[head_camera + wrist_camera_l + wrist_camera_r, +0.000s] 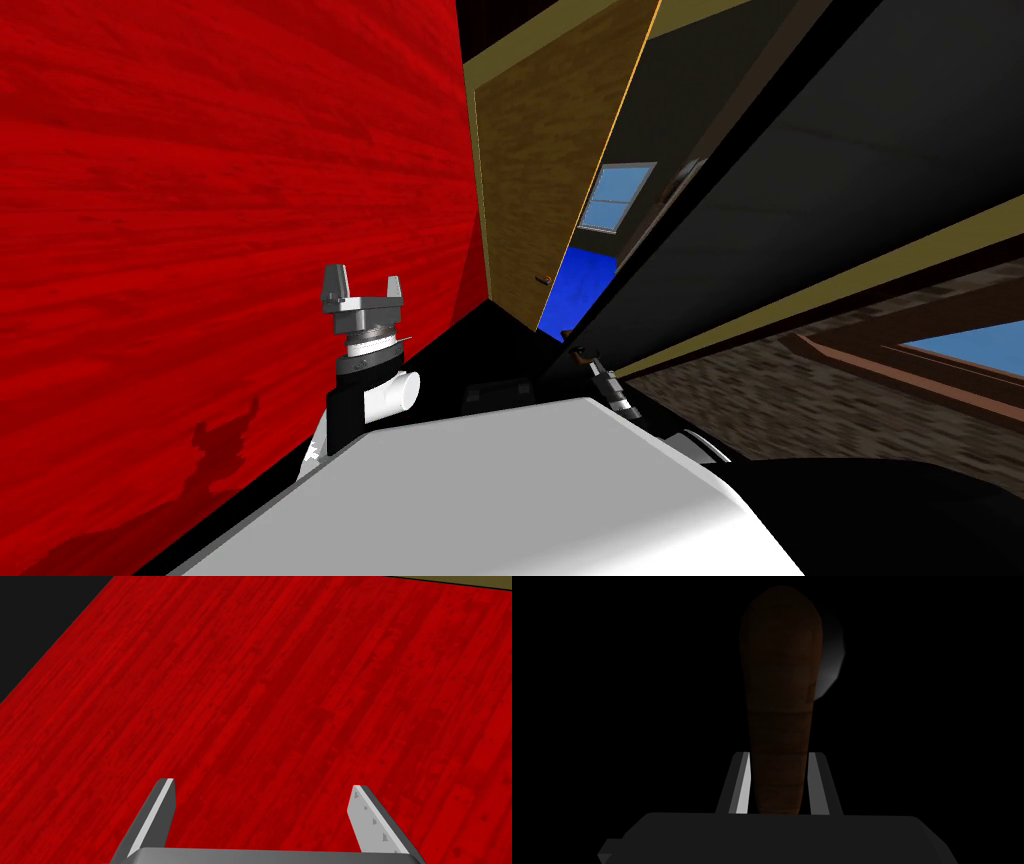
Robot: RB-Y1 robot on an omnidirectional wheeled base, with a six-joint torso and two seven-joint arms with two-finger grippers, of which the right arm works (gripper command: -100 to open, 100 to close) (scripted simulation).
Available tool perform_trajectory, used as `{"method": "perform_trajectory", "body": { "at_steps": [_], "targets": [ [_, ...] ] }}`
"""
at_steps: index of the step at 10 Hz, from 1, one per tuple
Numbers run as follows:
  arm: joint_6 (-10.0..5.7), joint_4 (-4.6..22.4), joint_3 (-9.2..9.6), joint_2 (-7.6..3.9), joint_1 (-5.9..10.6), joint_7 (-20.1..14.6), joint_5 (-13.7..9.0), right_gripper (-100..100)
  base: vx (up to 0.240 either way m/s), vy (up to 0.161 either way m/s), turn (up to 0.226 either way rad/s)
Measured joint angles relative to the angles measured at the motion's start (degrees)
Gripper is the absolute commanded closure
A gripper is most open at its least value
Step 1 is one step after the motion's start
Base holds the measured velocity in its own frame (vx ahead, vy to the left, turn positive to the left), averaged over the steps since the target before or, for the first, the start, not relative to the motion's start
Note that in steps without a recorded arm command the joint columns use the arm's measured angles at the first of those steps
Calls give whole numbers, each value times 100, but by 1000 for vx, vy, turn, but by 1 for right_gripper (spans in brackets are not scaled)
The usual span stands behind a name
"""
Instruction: Pull the door open
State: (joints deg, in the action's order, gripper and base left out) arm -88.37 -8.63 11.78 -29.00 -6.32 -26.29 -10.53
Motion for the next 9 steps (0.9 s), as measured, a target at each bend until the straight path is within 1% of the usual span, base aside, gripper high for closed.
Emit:
{"method": "perform_trajectory", "body": {
  "at_steps": [1,2,3,4,6,7,8,9],
  "targets": [
    [-342,533,26,58,229,-56,26,100,-52,-25,39],
    [-399,524,29,59,170,-56,27,100,-28,-7,-15],
    [-243,211,15,29,-25,-16,14,100,-18,7,-35],
    [-245,250,17,32,-6,-19,16,100,-6,9,-11],
    [-336,369,27,38,61,-54,25,100,0,0,0],
    [-253,163,20,18,-46,-37,18,100,-42,-23,120],
    [-324,264,18,22,-34,-44,18,100,-61,-32,115],
    [-446,401,22,35,4,-59,23,100,-18,-21,23]
  ]
}}
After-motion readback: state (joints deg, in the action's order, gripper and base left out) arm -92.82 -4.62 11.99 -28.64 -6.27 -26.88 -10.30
